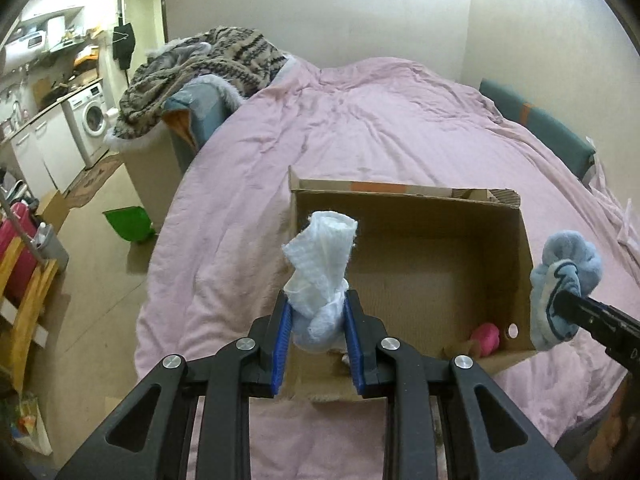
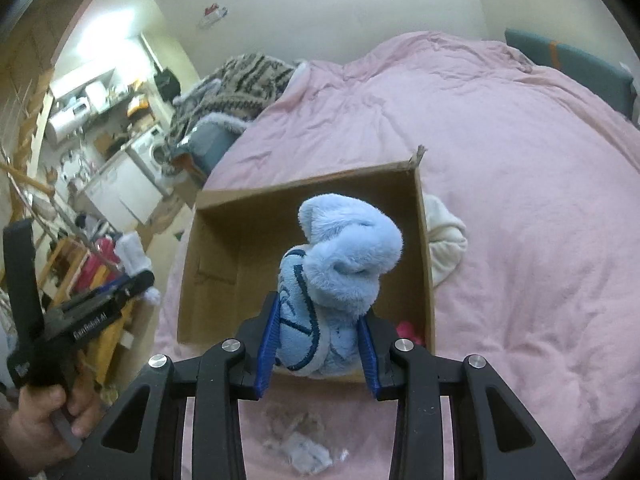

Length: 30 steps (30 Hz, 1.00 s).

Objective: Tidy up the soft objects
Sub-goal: 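Carry the sock bundle and tissue into the box and open both tools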

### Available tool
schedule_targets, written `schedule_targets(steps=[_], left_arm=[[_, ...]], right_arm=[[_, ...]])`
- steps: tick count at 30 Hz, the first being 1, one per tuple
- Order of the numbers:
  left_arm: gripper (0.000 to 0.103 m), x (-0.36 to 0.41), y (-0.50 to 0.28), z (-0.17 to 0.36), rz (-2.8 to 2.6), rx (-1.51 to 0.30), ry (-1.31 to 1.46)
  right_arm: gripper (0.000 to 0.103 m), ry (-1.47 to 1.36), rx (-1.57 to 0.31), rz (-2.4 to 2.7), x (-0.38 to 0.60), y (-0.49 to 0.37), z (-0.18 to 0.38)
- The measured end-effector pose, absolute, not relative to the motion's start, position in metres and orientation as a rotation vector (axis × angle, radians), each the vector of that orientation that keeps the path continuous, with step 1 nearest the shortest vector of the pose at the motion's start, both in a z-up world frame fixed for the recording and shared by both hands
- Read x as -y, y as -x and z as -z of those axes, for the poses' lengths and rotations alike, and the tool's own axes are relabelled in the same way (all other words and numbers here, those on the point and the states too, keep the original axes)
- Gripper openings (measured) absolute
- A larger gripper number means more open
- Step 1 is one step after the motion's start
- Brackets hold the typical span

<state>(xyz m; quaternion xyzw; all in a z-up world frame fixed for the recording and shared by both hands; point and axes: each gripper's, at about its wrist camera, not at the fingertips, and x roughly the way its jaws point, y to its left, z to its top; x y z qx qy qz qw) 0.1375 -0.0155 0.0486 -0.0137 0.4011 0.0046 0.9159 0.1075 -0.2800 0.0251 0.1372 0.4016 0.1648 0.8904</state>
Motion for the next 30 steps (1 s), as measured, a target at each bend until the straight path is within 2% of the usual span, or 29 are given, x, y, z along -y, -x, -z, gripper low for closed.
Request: schedule_targets(steps=[12, 18, 30], left_arm=[[0.023, 0.019, -0.151, -0.003, 0.049, -0.881, 0.085], [0.023, 0.018, -0.152, -0.002, 0.037, -0.871, 0.077], [0.023, 0.028, -0.147, 0.000, 0.076, -0.857, 0.041]], right_arm=[[0.039, -0.240, -0.950, -0.293, 0.265, -0.125, 0.019], [0.041, -0.180, -0.974, -0.319, 0.249, -0.123, 0.027], [0.045, -0.236, -0.996, -0.354, 0.252, -0.122, 0.030]])
